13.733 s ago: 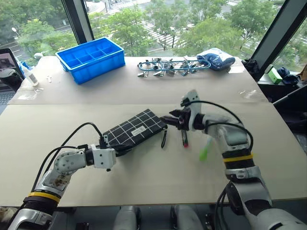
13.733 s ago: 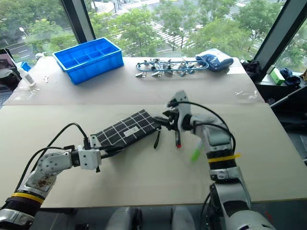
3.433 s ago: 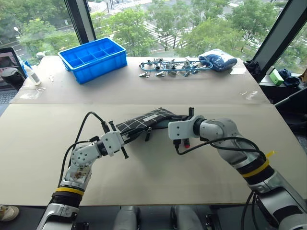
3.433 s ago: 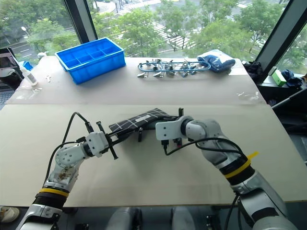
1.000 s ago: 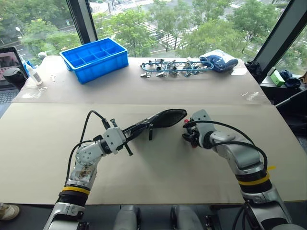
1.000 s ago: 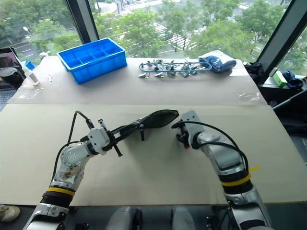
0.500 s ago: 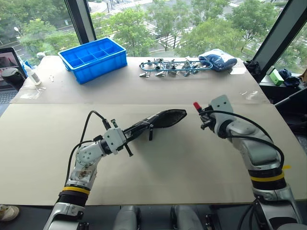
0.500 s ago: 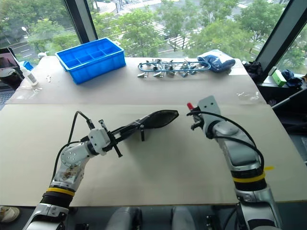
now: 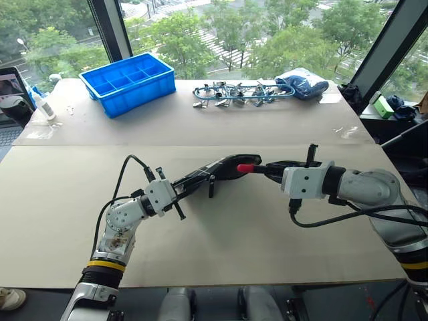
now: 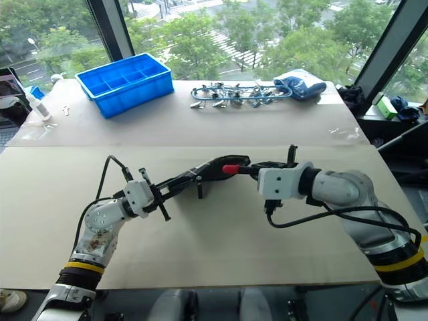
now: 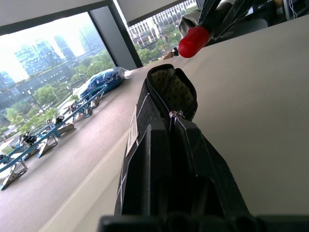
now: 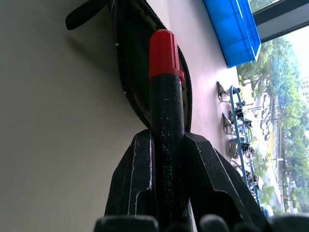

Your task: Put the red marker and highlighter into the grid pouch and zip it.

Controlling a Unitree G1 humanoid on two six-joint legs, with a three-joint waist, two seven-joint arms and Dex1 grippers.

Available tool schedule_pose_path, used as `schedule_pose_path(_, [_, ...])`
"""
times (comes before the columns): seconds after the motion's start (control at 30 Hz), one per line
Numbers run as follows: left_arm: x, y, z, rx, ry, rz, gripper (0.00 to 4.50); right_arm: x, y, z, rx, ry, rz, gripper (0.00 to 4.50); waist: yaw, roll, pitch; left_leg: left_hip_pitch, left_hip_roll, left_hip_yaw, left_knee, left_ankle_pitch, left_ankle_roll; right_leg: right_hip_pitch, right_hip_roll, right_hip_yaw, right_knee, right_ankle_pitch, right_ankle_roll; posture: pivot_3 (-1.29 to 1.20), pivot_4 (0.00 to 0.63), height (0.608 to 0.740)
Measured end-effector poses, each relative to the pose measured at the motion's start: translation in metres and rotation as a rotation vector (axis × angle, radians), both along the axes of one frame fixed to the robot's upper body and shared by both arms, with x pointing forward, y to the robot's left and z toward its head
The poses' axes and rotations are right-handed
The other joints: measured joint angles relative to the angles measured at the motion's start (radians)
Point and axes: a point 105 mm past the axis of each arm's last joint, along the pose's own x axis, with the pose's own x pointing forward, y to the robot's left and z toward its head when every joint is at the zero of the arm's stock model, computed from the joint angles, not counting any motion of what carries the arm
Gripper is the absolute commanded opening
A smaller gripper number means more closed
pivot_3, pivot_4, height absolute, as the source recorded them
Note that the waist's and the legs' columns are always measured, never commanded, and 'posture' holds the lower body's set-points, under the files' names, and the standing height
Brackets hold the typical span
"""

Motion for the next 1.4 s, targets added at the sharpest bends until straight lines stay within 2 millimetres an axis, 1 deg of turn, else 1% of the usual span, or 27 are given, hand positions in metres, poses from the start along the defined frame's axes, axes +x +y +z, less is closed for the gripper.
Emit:
schedule_pose_path(0.17, [0.000,0.000,0.000,0.000,0.000,-0.001,0.00,0.006,0.009,-0.012,-0.017,0.001,0.027,0.49,0.002,0.000,0.000,0.000,0.000,0.001,0.000,0.000,0.000,0.000,0.000,0.000,0.000,0.000,0.000,0.00,0.150,0.740])
schedule_pose_path(0.37, [0.000,-0.001,0.000,0.004,0.000,-0.006,0.00,0.014,0.013,-0.015,-0.084,-0.045,0.042,0.49,0.004,0.000,0.000,0.000,0.000,0.002,0.000,0.000,0.000,0.000,0.000,0.000,0.000,0.000,0.000,0.00,0.150,0.740])
schedule_pose_path(0.47, [0.000,-0.001,0.001,0.005,-0.003,-0.009,0.00,0.021,0.016,-0.022,-0.115,-0.047,0.037,0.49,0.004,0.000,0.000,0.000,0.000,0.003,0.000,0.000,0.000,0.000,0.000,0.000,0.000,0.000,0.000,0.00,0.150,0.740])
schedule_pose_path(0.57, [0.001,-0.004,0.003,0.004,-0.009,-0.018,0.00,0.026,0.024,-0.030,-0.126,-0.048,0.051,0.49,0.004,0.000,0.000,0.000,0.000,0.004,0.000,0.000,0.000,0.000,0.000,0.000,0.001,0.000,0.000,0.00,0.150,0.740])
schedule_pose_path(0.67, [0.002,-0.007,0.003,-0.002,-0.009,-0.025,0.00,0.030,0.032,-0.033,-0.137,-0.061,0.073,0.49,0.004,0.000,0.000,0.000,0.000,0.005,0.000,0.000,0.000,0.000,0.000,0.000,0.001,0.000,0.000,0.00,0.150,0.740])
schedule_pose_path(0.83, [0.002,-0.007,0.000,-0.001,0.006,-0.028,0.00,0.027,0.054,-0.039,-0.118,-0.063,0.147,0.49,0.003,0.000,0.000,0.000,0.000,0.005,0.000,0.000,-0.001,0.000,0.000,0.000,0.001,0.000,0.000,0.00,0.150,0.740])
schedule_pose_path(0.97, [0.003,-0.008,0.000,-0.002,0.006,-0.032,0.00,0.023,0.070,-0.038,-0.081,-0.071,0.205,0.49,0.003,0.000,0.000,0.000,0.000,0.005,0.001,0.000,-0.001,0.000,0.000,0.000,0.001,0.000,0.000,0.00,0.150,0.740])
schedule_pose_path(1.1, [0.003,-0.008,-0.001,-0.002,0.007,-0.033,0.00,0.023,0.079,-0.043,-0.035,-0.043,0.232,0.49,0.003,0.000,0.000,0.000,0.000,0.005,0.001,0.000,-0.001,0.000,0.000,-0.001,0.001,0.000,0.000,0.00,0.150,0.740])
schedule_pose_path(1.13, [0.003,-0.008,-0.001,-0.002,0.009,-0.032,0.00,0.024,0.081,-0.044,-0.027,-0.039,0.235,1.29,0.003,0.000,0.000,0.000,0.000,0.005,0.001,0.000,-0.001,0.000,0.000,-0.001,0.001,0.000,0.000,0.00,0.150,0.740])
schedule_pose_path(1.2, [0.003,-0.008,-0.002,-0.003,0.011,-0.032,0.00,0.025,0.083,-0.045,-0.015,-0.030,0.237,1.74,0.002,0.000,0.000,0.000,0.000,0.005,0.001,0.000,-0.001,0.000,0.000,-0.001,0.001,0.000,0.000,0.00,0.150,0.740])
schedule_pose_path(1.27, [0.003,-0.008,-0.002,-0.002,0.011,-0.032,0.00,0.025,0.084,-0.045,0.011,0.009,0.232,2.46,0.002,0.000,0.000,0.000,0.000,0.005,0.001,0.000,-0.001,0.000,0.000,-0.001,0.001,0.000,0.000,0.00,0.150,0.740])
schedule_pose_path(1.3, [0.003,-0.008,-0.002,-0.002,0.011,-0.032,0.00,0.026,0.083,-0.045,0.012,0.025,0.220,2.69,0.002,0.000,0.000,0.000,0.000,0.005,0.001,0.001,-0.001,0.000,0.000,-0.001,0.001,0.000,0.000,0.00,0.150,0.740])
schedule_pose_path(1.4, [0.003,-0.008,-0.002,-0.003,0.010,-0.032,0.00,0.032,0.073,-0.038,0.010,0.014,0.190,2.69,0.004,0.000,0.000,0.000,0.000,0.005,0.001,0.000,-0.001,0.000,-0.001,-0.001,0.001,0.000,0.000,0.00,0.150,0.740])
